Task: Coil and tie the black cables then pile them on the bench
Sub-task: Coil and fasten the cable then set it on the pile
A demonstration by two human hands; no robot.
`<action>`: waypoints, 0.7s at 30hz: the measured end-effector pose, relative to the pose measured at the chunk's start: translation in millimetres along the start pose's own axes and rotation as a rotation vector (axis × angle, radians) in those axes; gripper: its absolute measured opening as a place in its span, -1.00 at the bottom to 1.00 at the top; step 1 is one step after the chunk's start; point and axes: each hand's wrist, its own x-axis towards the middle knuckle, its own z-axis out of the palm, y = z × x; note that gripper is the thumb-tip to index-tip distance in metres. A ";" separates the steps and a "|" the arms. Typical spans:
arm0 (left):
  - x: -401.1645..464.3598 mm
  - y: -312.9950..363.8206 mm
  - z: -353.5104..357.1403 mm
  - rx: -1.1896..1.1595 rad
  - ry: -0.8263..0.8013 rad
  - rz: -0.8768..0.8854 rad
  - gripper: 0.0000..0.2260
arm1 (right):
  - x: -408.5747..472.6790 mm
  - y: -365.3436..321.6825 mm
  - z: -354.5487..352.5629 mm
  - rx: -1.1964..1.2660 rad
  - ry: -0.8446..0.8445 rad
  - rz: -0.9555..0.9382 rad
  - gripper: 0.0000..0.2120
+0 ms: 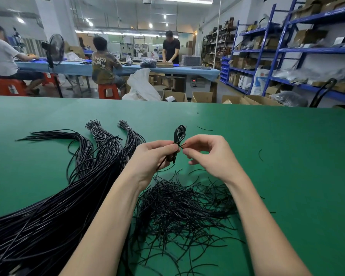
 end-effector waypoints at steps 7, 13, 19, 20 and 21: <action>-2.6 0.1 2.7 -0.224 -0.102 -0.169 -0.85 | -0.7 4.1 -0.5 -0.271 0.077 -0.170 -0.87; -2.1 2.1 0.8 -0.066 -0.098 -0.113 -0.80 | -1.2 1.8 -5.3 -0.205 0.024 -0.107 -0.92; -2.8 4.6 -2.5 -0.005 -0.098 -0.084 -0.86 | -3.2 6.4 4.5 -0.058 0.048 -0.073 -0.91; -3.2 5.5 -3.4 -0.002 -0.105 -0.080 -0.85 | -2.6 6.6 5.1 -0.050 0.049 -0.076 -0.91; -4.6 6.9 -3.8 0.013 -0.112 -0.075 -0.85 | -2.1 6.5 5.9 -0.056 0.046 -0.078 -0.91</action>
